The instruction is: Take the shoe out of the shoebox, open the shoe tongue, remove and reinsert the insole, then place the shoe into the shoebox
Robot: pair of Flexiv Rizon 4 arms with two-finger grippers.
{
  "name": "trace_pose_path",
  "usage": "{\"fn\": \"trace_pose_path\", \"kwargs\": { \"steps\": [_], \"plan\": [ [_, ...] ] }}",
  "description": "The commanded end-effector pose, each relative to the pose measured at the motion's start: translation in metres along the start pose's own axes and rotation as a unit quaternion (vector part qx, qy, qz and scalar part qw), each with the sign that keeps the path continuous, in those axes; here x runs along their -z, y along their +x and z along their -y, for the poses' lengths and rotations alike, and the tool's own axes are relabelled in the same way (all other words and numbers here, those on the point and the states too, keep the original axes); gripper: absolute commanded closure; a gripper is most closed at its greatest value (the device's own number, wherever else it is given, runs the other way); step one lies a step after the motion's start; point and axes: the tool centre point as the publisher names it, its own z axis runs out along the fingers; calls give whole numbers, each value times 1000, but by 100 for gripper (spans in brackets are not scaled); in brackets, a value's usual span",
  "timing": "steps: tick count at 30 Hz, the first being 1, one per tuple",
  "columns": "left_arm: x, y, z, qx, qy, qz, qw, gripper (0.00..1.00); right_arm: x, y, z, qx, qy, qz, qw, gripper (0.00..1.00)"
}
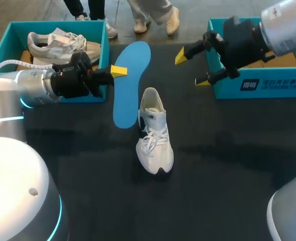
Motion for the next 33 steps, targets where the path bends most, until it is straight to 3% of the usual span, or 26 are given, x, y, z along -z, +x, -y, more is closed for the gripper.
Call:
{"fn": "trace_pose_path", "kwargs": {
  "steps": [1,23,33],
  "plan": [
    [2,1,1,-5,-4,-3,1000,100,-4,-8,2,3,-2,-181,983,0],
    [1,2,4,-23,-7,-2,1000,100,-4,-21,7,2,-4,-206,978,0],
    [5,7,13,-185,-30,-11,982,100,-4,-21,7,2,-4,-206,978,0]
  ]
}}
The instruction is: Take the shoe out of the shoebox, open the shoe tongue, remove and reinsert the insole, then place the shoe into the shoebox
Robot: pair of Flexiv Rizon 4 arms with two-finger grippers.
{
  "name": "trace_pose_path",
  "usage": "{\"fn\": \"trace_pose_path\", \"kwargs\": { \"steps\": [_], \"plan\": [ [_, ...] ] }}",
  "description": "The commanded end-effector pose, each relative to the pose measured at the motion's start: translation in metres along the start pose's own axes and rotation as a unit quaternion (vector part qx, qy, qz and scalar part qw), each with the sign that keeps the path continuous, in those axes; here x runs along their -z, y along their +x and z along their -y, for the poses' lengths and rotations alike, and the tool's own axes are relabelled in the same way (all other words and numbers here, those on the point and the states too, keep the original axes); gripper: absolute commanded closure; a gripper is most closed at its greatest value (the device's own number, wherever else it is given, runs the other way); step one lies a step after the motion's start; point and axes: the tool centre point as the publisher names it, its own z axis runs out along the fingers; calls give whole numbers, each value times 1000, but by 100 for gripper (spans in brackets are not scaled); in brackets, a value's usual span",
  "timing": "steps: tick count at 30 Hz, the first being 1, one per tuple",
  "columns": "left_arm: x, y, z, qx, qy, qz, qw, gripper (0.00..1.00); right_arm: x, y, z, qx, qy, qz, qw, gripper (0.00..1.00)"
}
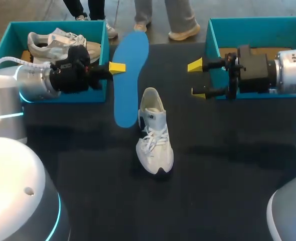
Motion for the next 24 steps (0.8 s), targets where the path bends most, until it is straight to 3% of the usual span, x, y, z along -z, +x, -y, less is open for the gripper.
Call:
{"fn": "trace_pose_path", "kwargs": {
  "steps": [1,5,10,12,15,17,24],
  "plan": [
    [5,0,7,-80,-17,-3,997,100,-2,1,-1,0,1,1,1000,0],
    [8,2,13,-171,-21,-2,985,100,-2,1,-1,0,1,1,1000,0],
    [7,3,15,-298,-44,5,953,100,-2,1,-1,0,1,1,1000,0],
    [7,3,16,-364,-63,15,929,100,-2,1,-1,0,1,1,1000,0],
    [5,5,12,-478,-101,26,872,100,-2,1,-1,0,1,1,1000,0],
    [3,5,10,-563,-128,53,815,100,-2,1,-1,0,1,1,1000,0],
    [3,5,10,-563,-128,53,815,100,-2,1,-1,0,1,1,1000,0]
  ]
}}
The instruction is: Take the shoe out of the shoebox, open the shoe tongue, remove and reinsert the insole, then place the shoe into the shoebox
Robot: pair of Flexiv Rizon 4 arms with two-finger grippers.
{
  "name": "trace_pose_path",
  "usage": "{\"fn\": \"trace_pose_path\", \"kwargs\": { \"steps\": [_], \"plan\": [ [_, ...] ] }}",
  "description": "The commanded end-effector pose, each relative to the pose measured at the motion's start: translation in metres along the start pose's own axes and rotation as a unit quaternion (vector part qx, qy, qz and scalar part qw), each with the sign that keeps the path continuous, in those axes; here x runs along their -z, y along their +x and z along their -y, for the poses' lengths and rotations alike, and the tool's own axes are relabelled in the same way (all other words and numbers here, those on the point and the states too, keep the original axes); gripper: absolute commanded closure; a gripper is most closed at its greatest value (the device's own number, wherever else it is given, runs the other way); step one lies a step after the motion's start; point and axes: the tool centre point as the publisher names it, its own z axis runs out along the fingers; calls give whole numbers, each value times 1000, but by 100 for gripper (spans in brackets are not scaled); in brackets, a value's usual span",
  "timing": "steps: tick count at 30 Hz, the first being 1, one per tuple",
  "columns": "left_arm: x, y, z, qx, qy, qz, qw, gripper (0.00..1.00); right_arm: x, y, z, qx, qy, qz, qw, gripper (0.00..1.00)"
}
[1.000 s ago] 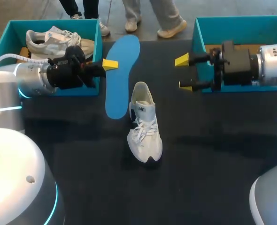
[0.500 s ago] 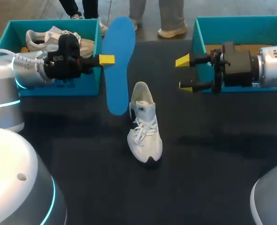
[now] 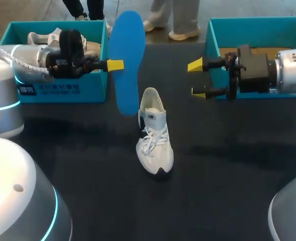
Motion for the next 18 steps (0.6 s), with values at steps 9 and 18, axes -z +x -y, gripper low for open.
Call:
{"fn": "trace_pose_path", "kwargs": {
  "steps": [9,18],
  "plan": [
    [0,4,3,-210,-66,27,975,100,-3,0,-1,0,0,1,1000,0],
    [2,0,1,-298,-6,23,954,100,-3,0,-1,0,0,1,1000,0]
  ]
}}
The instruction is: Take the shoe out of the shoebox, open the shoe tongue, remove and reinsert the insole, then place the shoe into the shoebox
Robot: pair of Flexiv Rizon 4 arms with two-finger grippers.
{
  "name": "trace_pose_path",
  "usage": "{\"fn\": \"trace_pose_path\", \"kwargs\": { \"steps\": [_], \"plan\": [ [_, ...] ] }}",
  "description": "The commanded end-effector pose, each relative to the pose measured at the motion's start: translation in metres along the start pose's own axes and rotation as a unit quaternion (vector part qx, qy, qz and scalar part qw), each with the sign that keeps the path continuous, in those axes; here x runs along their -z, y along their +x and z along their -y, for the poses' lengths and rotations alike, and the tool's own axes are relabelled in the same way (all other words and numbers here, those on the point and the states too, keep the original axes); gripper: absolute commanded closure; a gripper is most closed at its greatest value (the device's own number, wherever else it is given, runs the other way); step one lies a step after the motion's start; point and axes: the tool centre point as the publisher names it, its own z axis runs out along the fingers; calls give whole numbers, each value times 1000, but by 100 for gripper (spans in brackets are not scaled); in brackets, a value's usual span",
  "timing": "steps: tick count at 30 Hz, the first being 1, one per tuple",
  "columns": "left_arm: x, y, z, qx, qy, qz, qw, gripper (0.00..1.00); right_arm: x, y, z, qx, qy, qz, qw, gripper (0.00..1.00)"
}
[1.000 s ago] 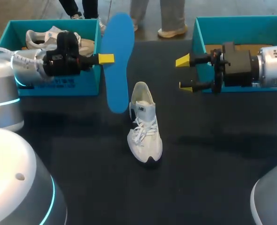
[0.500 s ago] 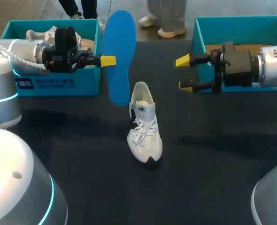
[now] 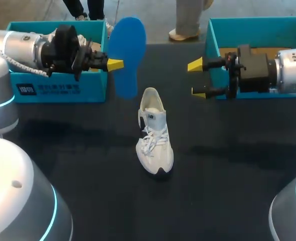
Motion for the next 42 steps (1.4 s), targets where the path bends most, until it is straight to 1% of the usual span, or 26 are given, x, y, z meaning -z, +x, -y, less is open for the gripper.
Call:
{"fn": "trace_pose_path", "kwargs": {
  "steps": [1,2,4,7,10,12,15,17,19,21,22,23,41,42],
  "plan": [
    [1,2,-13,-74,39,17,996,100,-3,0,-1,0,0,0,1000,0],
    [1,1,-13,-87,49,19,995,100,-3,0,-1,0,0,0,1000,0],
    [-1,0,-15,-116,48,22,992,100,-3,0,-1,0,0,0,1000,0],
    [-3,-2,-18,-180,33,17,983,100,-3,0,-1,0,0,0,1000,0],
    [-6,-3,-19,-262,20,6,965,100,-3,0,-1,0,0,0,1000,0],
    [-8,-3,-21,-332,-1,-3,943,100,-3,0,-1,0,0,0,1000,0],
    [-10,-3,-23,-428,-16,-5,904,100,-3,0,-1,0,0,0,1000,0],
    [-10,-5,-23,-508,-24,-7,861,100,-3,0,-1,0,0,0,1000,0],
    [-10,-6,-26,-591,-28,-11,806,100,-3,0,-1,0,0,0,1000,0],
    [-10,-6,-26,-620,-20,-12,784,100,-3,0,-1,0,0,0,1000,0],
    [-12,-5,-24,-611,-19,-3,791,100,-3,0,-1,0,0,0,1000,0],
    [-14,-5,-23,-575,-28,2,818,100,-3,0,-1,0,0,0,1000,0],
    [-14,-5,-23,-575,-28,2,818,100,-3,0,-1,0,0,0,1000,0],
    [-14,-4,-26,-593,-31,-7,805,100,-3,0,-1,0,0,0,1000,0]
  ]
}}
